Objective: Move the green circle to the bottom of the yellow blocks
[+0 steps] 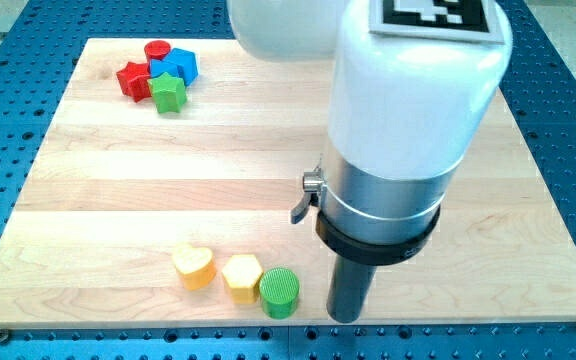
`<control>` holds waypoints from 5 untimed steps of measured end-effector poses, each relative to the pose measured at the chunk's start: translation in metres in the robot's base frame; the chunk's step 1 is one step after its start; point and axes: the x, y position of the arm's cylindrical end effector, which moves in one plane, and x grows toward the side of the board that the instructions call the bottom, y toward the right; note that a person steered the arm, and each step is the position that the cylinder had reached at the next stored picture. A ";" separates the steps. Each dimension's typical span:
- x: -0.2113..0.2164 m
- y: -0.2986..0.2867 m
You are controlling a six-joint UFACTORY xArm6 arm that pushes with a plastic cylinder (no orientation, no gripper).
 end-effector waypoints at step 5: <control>0.000 -0.219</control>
